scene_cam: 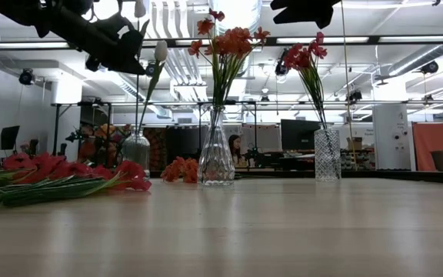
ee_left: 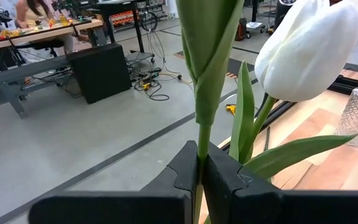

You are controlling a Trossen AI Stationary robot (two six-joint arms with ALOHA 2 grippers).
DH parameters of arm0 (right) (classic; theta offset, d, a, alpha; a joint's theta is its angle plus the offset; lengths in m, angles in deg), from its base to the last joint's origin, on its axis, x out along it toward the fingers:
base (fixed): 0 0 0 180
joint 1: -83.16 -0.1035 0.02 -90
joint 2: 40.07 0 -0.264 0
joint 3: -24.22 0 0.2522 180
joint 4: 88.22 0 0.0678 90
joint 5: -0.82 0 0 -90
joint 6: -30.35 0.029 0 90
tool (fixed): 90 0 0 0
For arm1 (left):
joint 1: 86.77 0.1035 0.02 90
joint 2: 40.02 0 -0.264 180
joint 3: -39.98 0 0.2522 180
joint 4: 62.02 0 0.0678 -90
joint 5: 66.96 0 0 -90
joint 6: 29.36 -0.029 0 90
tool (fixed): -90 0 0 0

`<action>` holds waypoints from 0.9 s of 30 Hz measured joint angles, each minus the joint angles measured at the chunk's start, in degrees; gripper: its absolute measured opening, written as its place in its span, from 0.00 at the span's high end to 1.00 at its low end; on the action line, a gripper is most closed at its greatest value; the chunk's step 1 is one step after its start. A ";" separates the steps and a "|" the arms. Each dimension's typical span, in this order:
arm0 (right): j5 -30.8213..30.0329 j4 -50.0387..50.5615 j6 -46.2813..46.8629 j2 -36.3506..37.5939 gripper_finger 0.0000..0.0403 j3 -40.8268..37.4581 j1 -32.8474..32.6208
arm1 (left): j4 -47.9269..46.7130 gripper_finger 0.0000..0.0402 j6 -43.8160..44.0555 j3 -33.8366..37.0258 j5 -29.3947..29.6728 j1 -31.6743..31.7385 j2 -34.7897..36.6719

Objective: Sort flowers into vase by color
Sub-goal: Put the top white tulip into the top left transparent vase

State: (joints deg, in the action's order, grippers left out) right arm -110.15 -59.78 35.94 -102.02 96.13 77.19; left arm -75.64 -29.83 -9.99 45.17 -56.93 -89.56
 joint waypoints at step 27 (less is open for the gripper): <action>0.00 -0.02 0.00 -0.01 0.47 0.00 0.00 | -1.68 0.76 0.37 0.02 1.94 0.02 0.21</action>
State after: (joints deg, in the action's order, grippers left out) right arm -110.15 -59.80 35.94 -102.03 96.13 77.20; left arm -77.32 -29.45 -9.97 47.12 -56.90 -89.35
